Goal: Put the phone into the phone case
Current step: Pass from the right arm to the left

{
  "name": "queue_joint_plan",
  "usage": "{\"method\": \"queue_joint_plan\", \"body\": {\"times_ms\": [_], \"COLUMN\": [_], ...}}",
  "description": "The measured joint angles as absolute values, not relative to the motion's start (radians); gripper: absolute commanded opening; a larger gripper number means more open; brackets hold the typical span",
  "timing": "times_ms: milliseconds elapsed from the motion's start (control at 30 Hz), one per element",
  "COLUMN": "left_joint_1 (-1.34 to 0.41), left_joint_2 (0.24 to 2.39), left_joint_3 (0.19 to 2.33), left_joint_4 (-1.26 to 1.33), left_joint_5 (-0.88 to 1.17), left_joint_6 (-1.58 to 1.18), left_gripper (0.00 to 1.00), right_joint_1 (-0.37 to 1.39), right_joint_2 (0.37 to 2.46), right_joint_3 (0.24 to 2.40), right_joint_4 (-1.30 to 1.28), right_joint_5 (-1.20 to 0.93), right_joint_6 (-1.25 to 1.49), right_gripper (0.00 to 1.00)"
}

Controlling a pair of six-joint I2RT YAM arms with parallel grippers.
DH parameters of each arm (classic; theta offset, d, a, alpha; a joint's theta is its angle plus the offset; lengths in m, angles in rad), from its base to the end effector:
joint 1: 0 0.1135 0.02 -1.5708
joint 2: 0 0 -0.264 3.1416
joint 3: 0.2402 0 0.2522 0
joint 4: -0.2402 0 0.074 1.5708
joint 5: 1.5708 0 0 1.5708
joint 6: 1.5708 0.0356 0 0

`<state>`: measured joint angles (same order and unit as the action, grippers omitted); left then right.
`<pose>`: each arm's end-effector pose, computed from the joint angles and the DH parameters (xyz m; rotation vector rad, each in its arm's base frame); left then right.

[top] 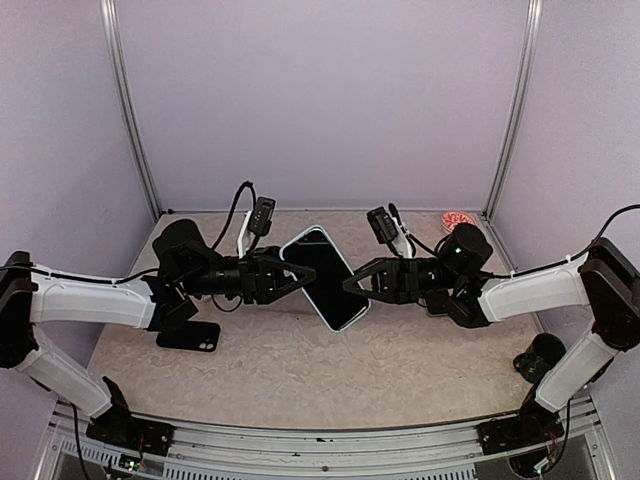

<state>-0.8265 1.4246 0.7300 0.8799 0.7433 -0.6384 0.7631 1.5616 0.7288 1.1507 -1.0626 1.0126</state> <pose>0.1900 -0.2419 0.2825 0.8539 1.4471 -1.6662 0.2051 0.2392 0.2652 -0.9573 1.5362 2.0272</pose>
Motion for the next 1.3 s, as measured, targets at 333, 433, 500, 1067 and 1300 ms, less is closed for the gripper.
{"method": "queue_joint_plan", "body": {"times_ms": [333,433,500,1067,1300], "left_joint_1": [-0.827,-0.834,-0.840,-0.843,-0.840], "left_joint_2": [1.328,1.331,1.342,1.485,1.501], "left_joint_3": [0.732,0.732,0.734,0.765,0.767], "left_joint_4": [0.750,0.751,0.756,0.798,0.803], "left_joint_5": [0.658,0.649,0.646,0.583,0.579], "left_joint_6": [-0.530,-0.521,-0.518,-0.592,-0.634], "left_gripper": [0.56,0.58,0.58,0.04,0.00], "right_joint_1": [0.764,0.764,0.764,0.757,0.756], "right_joint_2": [1.562,1.568,1.578,1.537,1.514], "right_joint_3": [0.733,0.737,0.740,0.796,0.796], "right_joint_4": [1.150,1.160,1.173,0.800,0.721], "right_joint_5": [-1.078,-1.082,-1.085,-0.939,-0.902], "right_joint_6": [1.023,1.052,1.073,0.797,0.712], "right_gripper": [0.00,0.00,0.00,0.00,0.17]}}
